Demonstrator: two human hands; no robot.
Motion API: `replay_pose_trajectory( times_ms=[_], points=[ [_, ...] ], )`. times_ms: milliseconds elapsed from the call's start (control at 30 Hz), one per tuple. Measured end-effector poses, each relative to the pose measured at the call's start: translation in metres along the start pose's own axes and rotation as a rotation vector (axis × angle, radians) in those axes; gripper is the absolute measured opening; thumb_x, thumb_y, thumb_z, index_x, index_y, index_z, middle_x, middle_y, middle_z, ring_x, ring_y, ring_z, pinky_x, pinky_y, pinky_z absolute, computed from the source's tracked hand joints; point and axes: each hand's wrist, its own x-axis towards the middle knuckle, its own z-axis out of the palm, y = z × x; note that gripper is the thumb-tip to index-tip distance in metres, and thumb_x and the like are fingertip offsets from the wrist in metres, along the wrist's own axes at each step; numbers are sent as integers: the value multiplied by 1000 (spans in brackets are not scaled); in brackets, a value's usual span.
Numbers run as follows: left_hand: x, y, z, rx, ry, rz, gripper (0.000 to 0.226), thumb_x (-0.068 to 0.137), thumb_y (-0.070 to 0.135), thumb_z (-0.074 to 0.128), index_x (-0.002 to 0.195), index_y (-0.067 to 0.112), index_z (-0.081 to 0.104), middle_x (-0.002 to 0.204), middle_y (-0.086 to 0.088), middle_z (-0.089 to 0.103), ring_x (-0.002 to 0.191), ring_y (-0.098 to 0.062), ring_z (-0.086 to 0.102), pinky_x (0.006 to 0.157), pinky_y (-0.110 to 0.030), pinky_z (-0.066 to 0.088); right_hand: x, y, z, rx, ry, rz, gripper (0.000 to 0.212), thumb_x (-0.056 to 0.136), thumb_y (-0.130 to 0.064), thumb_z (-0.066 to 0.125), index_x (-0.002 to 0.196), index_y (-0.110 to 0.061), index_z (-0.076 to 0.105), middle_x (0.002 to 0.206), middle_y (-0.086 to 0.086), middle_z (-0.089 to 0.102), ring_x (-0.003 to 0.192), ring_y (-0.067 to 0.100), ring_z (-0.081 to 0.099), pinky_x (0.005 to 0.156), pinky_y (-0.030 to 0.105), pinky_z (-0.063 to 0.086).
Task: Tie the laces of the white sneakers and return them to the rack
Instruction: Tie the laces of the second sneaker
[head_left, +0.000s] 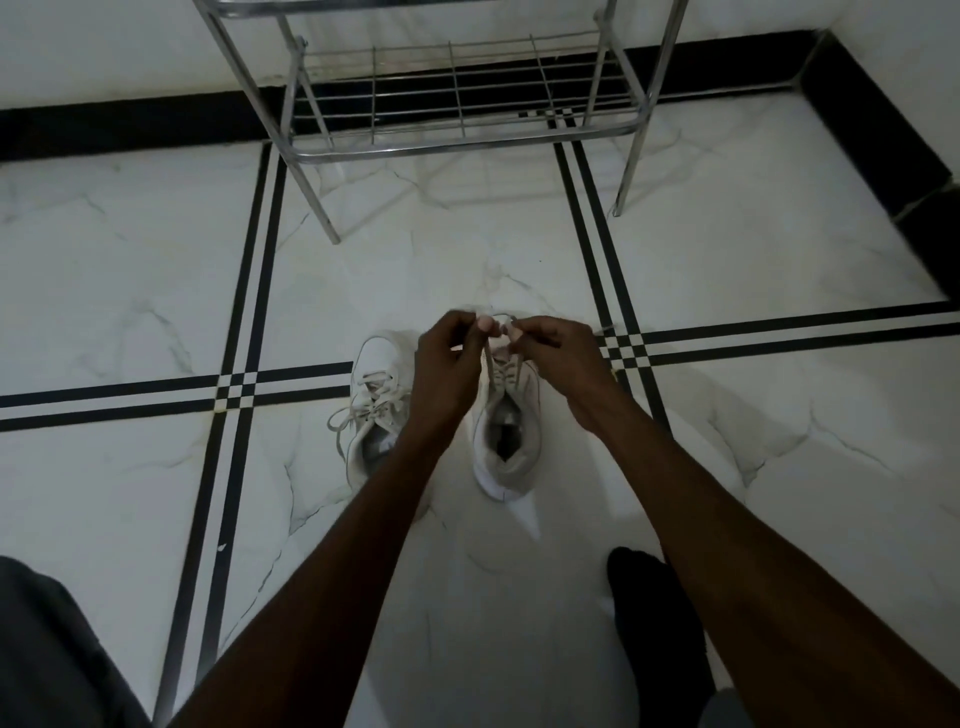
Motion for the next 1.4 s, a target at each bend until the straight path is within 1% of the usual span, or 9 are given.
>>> replay_pose_trajectory(
  times_ms=[233,400,533,633,800,967,1167,1300,1400],
  points=[
    [27,17,-17,20,-213,38,32,101,37,60,99,9,75,94,-3,77,95,-18,74,82,-43,62,1,-26,-2,-339,-431,-70,23,95,-30,61,101,-11,73,107,9,73,105,22,67,93,40,53],
    [23,1,-18,67,-368,-106,42,107,42,45,91,13,71,87,-5,73,87,-23,72,84,-47,57,5,-24,-15,-345,-329,-120,27,93,-36,64,96,-12,76,94,12,75,95,29,69,84,40,53],
    [22,-3,-19,47,-367,-157,42,108,35,45,101,3,72,91,-15,77,85,-32,73,79,-41,55,11,-26,-27,-600,-325,-186,17,82,-31,77,90,-16,79,73,-7,71,70,6,65,76,35,55],
    [23,-4,-17,30,-322,-193,43,106,38,47,107,2,70,88,-12,75,81,-19,71,76,-34,55,15,-21,-30,-669,-218,-284,17,75,-23,83,91,-20,80,80,-2,75,71,10,68,71,34,58],
    [18,-15,-16,20,-281,-278,51,101,57,46,103,13,71,94,-7,77,94,-22,72,96,-54,54,14,-10,-19,-692,-38,-403,13,79,-20,77,92,-21,78,84,-5,74,67,5,63,72,35,60],
    [18,-8,-19,5,-267,-257,52,104,52,42,116,11,72,121,-5,72,115,-18,67,87,-36,61,16,-8,-12,-562,53,-423,12,80,-14,77,92,-12,78,92,4,76,76,13,71,77,38,61],
    [26,-9,-20,26,-70,-280,48,103,48,50,130,12,67,131,-6,63,75,4,63,49,-4,47,11,-3,-10,-168,31,-175,16,75,-22,84,89,-16,79,89,2,79,84,14,75,81,36,62],
    [25,-3,-24,-208,19,-291,32,98,31,66,111,3,74,105,-5,71,83,-3,64,60,-11,50,3,-10,-9,30,-43,-27,19,80,-19,80,96,-10,78,95,7,78,90,17,75,72,26,59],
    [21,-9,-31,-15,96,-254,27,99,28,64,101,3,73,95,-3,71,89,-11,66,76,-22,50,4,-6,-13,74,-46,100,25,87,-26,72,103,-8,76,100,10,77,95,21,74,77,32,58]
  ],
)
